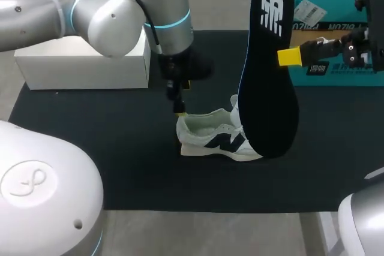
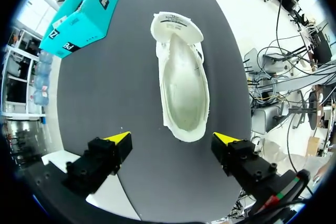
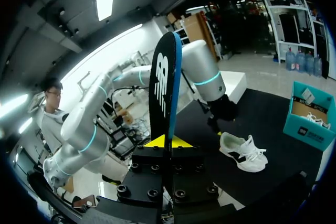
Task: Take the shoe out of the shoebox, open the shoe tongue, remove and reinsert the insole, then place the shoe into the shoebox
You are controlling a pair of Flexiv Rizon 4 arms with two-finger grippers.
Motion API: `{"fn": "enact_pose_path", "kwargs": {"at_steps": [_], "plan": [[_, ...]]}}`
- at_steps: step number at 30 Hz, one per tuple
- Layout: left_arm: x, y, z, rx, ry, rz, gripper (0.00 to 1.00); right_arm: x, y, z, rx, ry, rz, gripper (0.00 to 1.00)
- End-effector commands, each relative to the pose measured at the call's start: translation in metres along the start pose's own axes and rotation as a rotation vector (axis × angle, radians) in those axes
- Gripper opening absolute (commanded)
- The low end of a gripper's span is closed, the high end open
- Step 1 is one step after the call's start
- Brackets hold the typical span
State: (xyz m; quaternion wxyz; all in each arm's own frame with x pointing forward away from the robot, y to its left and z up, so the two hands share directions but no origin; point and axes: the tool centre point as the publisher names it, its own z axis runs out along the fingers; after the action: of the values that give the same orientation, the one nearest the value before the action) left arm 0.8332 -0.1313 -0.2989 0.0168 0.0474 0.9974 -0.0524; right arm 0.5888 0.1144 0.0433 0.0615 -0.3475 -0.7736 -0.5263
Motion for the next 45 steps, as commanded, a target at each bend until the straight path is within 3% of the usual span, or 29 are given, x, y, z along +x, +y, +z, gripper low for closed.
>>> {"fn": "enact_pose_path", "kwargs": {"at_steps": [1,45], "plan": [[0.0039,-0.0041,0.0019,-0.035,-0.01,-0.008,1.0,-0.0001,0.005,0.0024,0.008,0.0,0.001,0.0],[0.0071,-0.0005,0.0032,-0.028,-0.028,-0.06,1.0,-0.0001,0.005,0.0024,0.008,0.0,0.001,0.0]]}}
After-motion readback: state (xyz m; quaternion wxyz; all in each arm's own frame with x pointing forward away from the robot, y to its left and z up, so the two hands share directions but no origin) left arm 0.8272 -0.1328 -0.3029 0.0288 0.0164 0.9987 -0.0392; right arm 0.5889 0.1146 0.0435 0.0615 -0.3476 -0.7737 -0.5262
